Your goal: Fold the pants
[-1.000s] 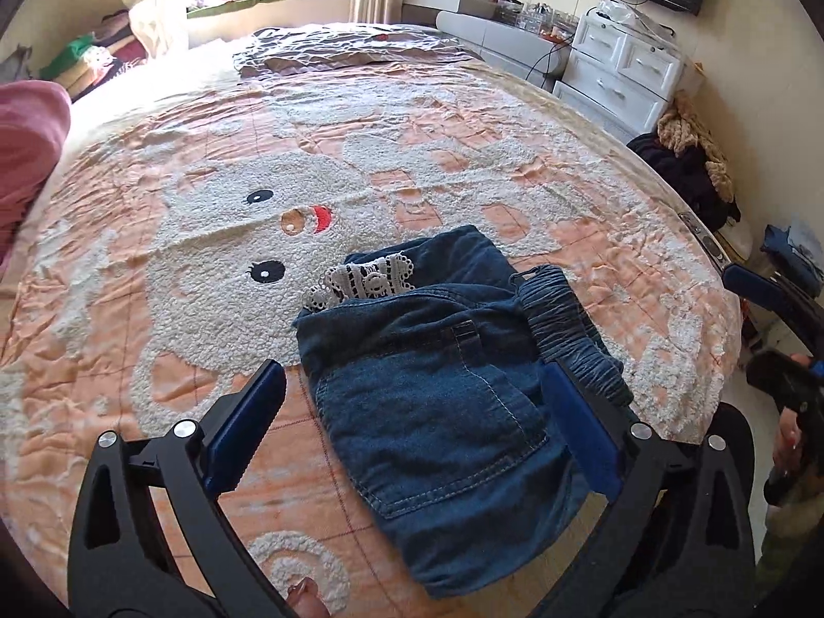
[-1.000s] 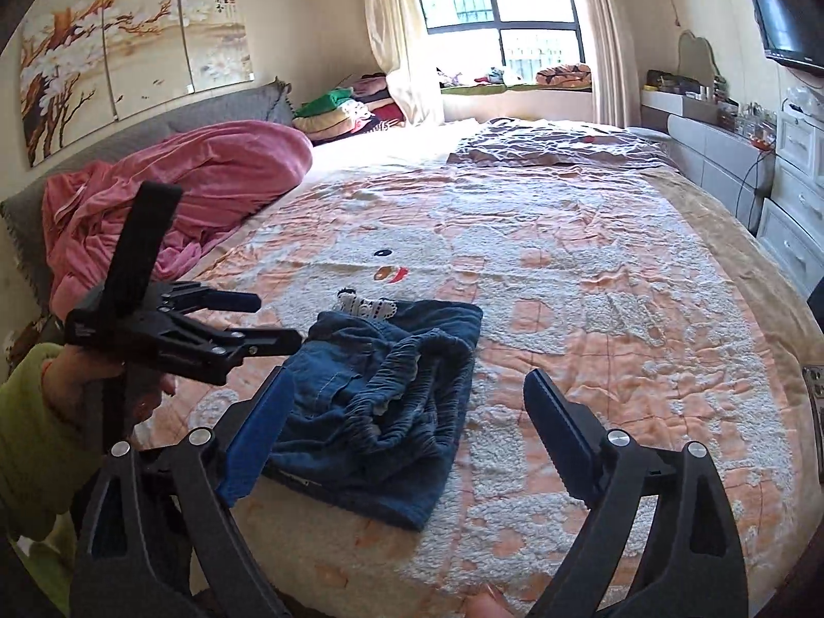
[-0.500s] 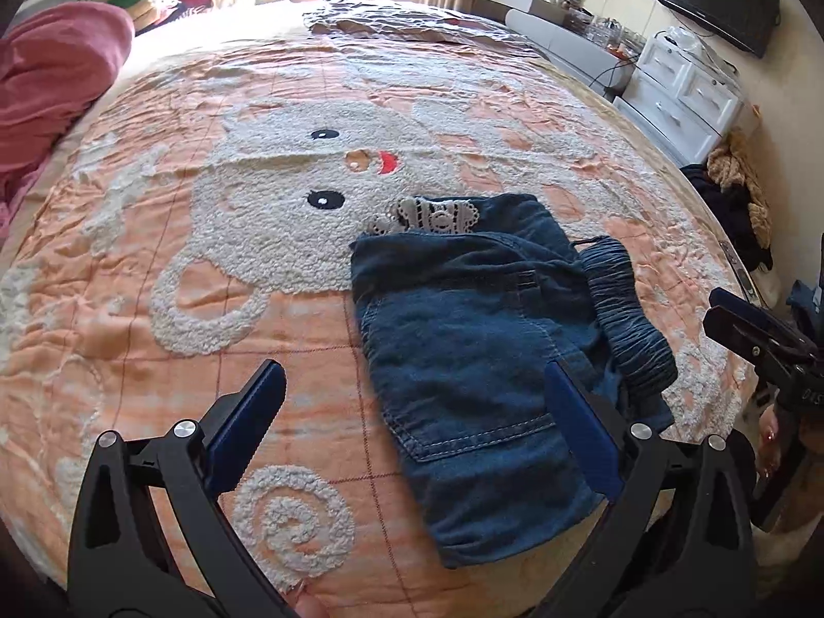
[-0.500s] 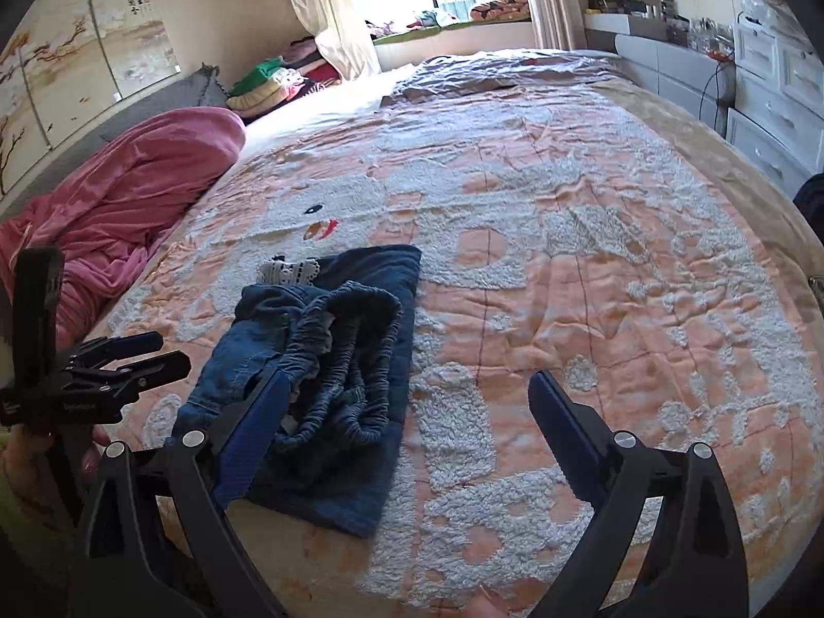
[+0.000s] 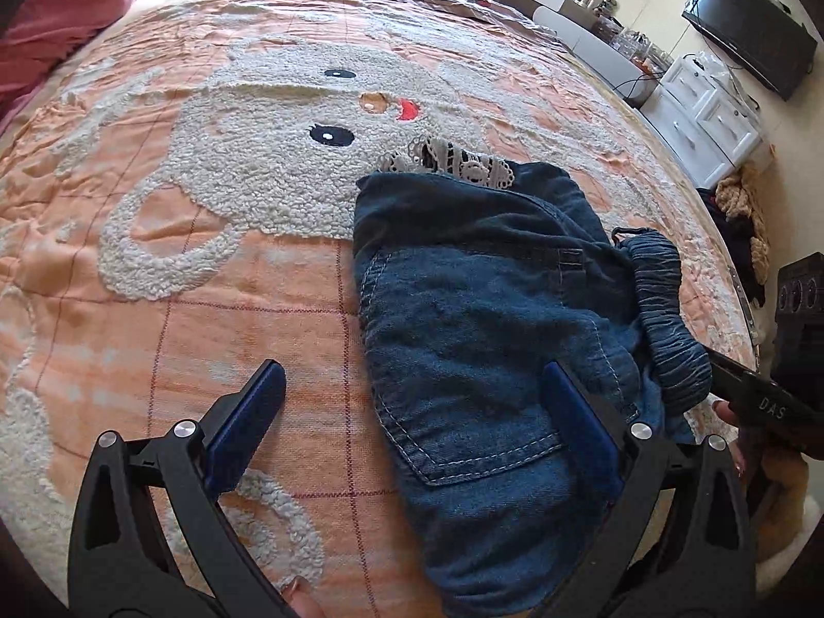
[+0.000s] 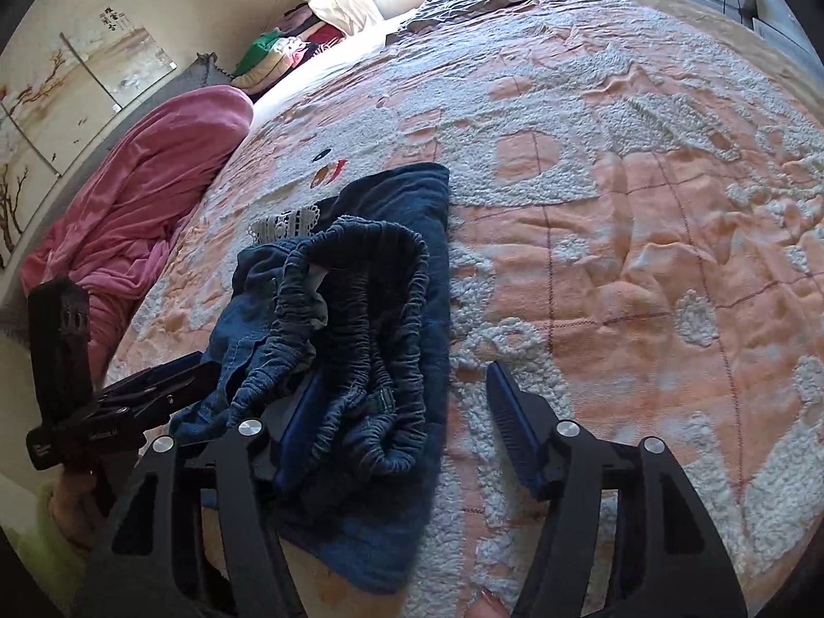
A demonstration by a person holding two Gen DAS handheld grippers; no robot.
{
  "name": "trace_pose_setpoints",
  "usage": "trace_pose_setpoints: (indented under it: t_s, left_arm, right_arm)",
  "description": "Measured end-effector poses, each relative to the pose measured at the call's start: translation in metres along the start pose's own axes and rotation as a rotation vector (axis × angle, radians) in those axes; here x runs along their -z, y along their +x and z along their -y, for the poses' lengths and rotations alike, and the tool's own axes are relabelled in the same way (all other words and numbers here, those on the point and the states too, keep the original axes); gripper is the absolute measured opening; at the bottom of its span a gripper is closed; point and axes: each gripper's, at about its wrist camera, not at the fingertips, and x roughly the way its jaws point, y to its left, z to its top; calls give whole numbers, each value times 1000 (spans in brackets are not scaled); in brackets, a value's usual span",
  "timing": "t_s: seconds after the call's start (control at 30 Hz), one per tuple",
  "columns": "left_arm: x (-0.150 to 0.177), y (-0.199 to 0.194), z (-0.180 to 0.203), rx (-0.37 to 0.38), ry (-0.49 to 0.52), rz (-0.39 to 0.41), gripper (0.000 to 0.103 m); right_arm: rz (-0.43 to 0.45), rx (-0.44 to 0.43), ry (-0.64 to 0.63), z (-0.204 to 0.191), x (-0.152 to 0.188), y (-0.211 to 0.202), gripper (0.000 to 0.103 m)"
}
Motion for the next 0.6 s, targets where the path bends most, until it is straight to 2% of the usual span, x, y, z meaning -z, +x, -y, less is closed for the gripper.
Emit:
trace_pose_setpoints:
  t_s: [0.13,0.2,0.27,0.3,0.37,0.43,0.47,0.6]
  left_arm:
    - [0,2,-1,14,-15,3,93]
    - [0,3,0,32,-28,1,87]
    - [-1,4,1,37,-40,-1,80]
    - [-1,4,1,40,-49,-1,73]
    - [-2,4,2,77,-59,-7,51]
    - [-2,5,6,86,-56,-16,35]
    - [-2,5,9,92,-38,-16,28]
    - [-4,-4,13,92,-21,1,16]
  right_arm:
    - [-19,-42,27,4,-1,8,52]
    - [-22,-56,40,7,-1,11,50]
    - [-20,-84,41,8,-1,11,39]
    - [-19,-108,47,9,-1,12,33]
    - [-3,-102,30,6,2,10,31]
    - [11,-93,13,2,3,8,28]
    - [21,-84,0,-2,4,6,27]
    - [65,-62,-49,-16,5,-5,24]
